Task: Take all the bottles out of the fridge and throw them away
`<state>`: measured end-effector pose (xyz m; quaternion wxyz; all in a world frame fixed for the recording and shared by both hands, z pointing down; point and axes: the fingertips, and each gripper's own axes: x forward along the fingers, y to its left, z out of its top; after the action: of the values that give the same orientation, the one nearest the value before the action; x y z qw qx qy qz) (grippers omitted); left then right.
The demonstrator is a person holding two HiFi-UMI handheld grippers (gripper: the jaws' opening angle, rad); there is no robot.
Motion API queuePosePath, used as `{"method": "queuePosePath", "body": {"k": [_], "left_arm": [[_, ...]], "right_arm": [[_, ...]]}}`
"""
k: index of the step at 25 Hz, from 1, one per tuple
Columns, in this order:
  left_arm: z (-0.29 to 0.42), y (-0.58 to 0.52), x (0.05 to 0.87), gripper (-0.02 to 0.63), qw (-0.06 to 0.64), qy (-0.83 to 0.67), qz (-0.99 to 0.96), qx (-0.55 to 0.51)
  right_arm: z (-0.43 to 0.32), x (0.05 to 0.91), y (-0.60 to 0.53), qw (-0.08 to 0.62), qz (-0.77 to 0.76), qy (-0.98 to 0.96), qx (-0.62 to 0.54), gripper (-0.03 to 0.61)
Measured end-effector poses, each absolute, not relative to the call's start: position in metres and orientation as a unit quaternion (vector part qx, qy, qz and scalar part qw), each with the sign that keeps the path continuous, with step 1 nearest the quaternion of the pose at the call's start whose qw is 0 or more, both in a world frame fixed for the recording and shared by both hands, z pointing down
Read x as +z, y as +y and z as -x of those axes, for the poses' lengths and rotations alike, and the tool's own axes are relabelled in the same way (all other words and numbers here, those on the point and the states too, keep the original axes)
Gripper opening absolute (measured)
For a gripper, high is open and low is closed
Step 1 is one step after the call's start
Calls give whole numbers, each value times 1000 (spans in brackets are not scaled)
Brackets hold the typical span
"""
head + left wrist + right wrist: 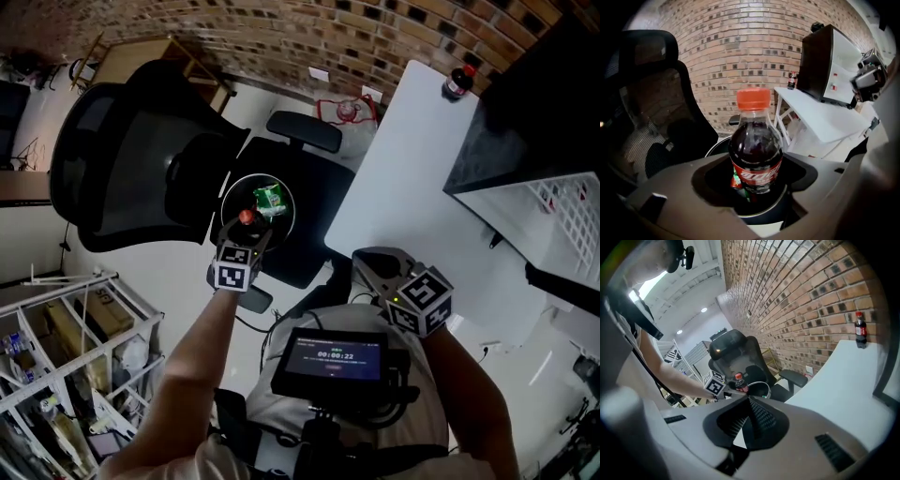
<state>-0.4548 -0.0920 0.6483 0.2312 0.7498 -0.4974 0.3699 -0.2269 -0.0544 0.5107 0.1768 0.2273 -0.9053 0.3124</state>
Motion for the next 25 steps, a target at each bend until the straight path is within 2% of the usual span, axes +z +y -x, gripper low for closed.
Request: {"method": "queuePosePath", "body": {"k": [5, 14, 20, 23, 25], "left_arm": [[454, -106, 684, 313, 220, -450, -756, 421], [458, -117, 773, 314, 255, -351, -725, 535], [476, -104, 827, 314, 322, -286, -669, 606], [462, -93, 845, 318, 372, -266, -650, 606], [449, -87, 857, 319, 381, -245, -646, 614]], "right_arm": [[234, 506, -54, 187, -220, -916, 279, 4], [207, 511, -76, 180, -276, -902, 278, 3], [196, 522, -57, 206, -295, -876, 322, 3], [188, 526, -54, 211, -300, -871, 328, 5], [185, 531, -58, 207, -311, -872, 317, 5]]}}
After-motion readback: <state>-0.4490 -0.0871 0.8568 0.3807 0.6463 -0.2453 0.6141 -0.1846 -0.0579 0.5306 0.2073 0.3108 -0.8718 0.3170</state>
